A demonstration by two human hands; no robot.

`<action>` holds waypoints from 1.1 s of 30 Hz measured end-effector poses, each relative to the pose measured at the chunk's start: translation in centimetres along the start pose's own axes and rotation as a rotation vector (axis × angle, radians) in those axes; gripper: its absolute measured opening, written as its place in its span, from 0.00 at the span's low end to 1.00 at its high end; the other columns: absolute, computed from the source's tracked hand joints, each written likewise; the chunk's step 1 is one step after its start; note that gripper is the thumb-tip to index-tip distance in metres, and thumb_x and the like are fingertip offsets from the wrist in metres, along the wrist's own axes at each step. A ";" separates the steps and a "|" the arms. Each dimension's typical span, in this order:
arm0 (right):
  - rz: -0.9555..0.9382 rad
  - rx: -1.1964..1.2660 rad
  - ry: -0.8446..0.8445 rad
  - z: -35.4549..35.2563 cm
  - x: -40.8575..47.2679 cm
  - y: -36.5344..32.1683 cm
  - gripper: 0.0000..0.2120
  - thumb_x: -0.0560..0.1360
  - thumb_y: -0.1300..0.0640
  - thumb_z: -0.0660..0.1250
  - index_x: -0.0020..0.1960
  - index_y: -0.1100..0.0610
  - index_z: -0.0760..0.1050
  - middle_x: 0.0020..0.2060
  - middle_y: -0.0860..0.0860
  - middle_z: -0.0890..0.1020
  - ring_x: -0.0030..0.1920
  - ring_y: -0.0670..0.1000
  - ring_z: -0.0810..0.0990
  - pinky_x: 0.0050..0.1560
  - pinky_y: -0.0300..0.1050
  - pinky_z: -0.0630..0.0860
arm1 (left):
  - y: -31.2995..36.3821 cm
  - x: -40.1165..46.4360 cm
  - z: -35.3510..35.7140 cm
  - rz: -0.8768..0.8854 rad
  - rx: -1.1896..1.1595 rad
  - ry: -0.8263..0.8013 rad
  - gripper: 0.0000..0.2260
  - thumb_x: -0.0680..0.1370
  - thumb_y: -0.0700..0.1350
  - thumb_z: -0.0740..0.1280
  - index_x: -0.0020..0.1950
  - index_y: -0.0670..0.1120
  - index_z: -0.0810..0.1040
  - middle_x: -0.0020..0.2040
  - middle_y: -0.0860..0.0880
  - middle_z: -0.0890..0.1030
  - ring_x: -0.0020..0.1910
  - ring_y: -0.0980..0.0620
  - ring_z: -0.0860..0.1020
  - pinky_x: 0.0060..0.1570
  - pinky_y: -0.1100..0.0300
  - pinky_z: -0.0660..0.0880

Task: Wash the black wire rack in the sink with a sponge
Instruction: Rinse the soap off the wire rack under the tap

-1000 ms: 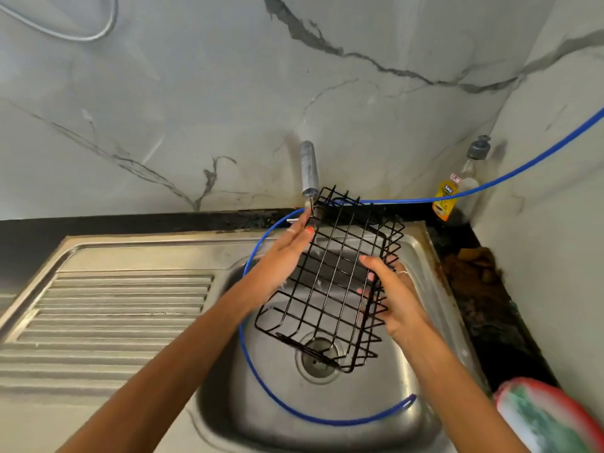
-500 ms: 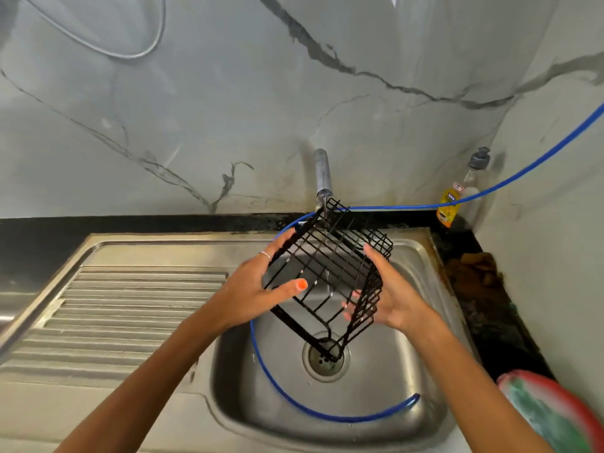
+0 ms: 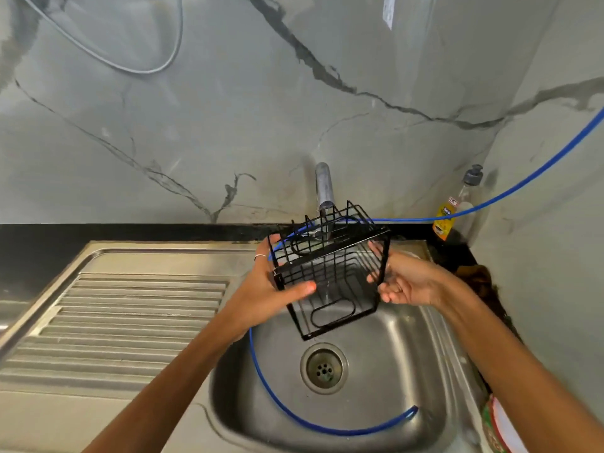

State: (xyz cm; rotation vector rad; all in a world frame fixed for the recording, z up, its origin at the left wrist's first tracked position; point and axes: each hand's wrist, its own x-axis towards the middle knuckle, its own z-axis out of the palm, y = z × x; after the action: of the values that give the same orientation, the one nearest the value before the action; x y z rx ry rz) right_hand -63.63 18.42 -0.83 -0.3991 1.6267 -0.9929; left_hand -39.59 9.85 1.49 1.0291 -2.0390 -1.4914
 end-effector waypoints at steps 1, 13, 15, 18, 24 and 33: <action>0.028 -0.021 -0.015 0.4 0.2 0.2 0.26 0.77 0.37 0.58 0.42 0.61 0.74 0.23 0.52 0.75 0.19 0.47 0.72 0.19 0.35 0.72 | -0.2 0.6 0.4 -0.019 0.005 0.094 0.35 0.75 0.43 0.71 0.75 0.57 0.54 0.49 0.59 0.79 0.39 0.62 0.80 0.44 0.70 0.75; 0.183 -0.302 -0.094 1.1 3.3 3.1 0.50 0.67 0.23 0.37 0.49 0.63 0.79 0.23 0.48 0.69 0.22 0.45 0.65 0.24 0.36 0.59 | -0.7 7.3 0.6 -0.391 0.186 0.103 0.25 0.82 0.60 0.45 0.74 0.48 0.61 0.44 0.45 0.75 0.29 0.54 0.71 0.23 0.65 0.64; 0.123 -0.310 -0.038 1.0 3.2 3.6 0.50 0.65 0.23 0.38 0.47 0.63 0.80 0.24 0.49 0.68 0.24 0.46 0.66 0.26 0.37 0.63 | -0.8 8.2 0.4 -0.472 0.141 0.087 0.28 0.81 0.63 0.44 0.74 0.48 0.61 0.45 0.44 0.75 0.28 0.55 0.70 0.22 0.66 0.62; -0.027 -0.317 0.068 1.1 2.6 4.8 0.43 0.67 0.25 0.41 0.49 0.59 0.78 0.40 0.53 0.77 0.38 0.49 0.74 0.45 0.48 0.77 | -1.3 9.7 0.1 -0.553 0.059 0.077 0.30 0.80 0.65 0.45 0.74 0.48 0.63 0.50 0.49 0.72 0.36 0.54 0.77 0.21 0.67 0.59; -0.255 -0.302 0.032 2.5 2.0 8.2 0.33 0.69 0.30 0.52 0.72 0.38 0.54 0.67 0.42 0.66 0.65 0.47 0.69 0.67 0.54 0.67 | -1.4 11.2 -0.5 -0.698 -0.005 0.051 0.24 0.82 0.60 0.46 0.64 0.43 0.68 0.50 0.42 0.72 0.38 0.52 0.78 0.15 0.69 0.57; -0.195 0.018 0.177 2.8 2.3 7.6 0.24 0.78 0.39 0.53 0.69 0.49 0.68 0.54 0.54 0.77 0.46 0.57 0.82 0.37 0.47 0.82 | -1.8 11.7 0.6 -0.537 0.318 0.076 0.14 0.81 0.47 0.56 0.58 0.39 0.73 0.37 0.42 0.77 0.29 0.50 0.78 0.25 0.64 0.69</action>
State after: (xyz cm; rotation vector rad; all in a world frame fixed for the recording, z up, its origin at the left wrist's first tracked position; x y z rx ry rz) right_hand -59.99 20.17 -8.22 -0.4754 1.7608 -1.2167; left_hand -47.01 1.08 -1.48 1.8457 -2.0873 -1.3460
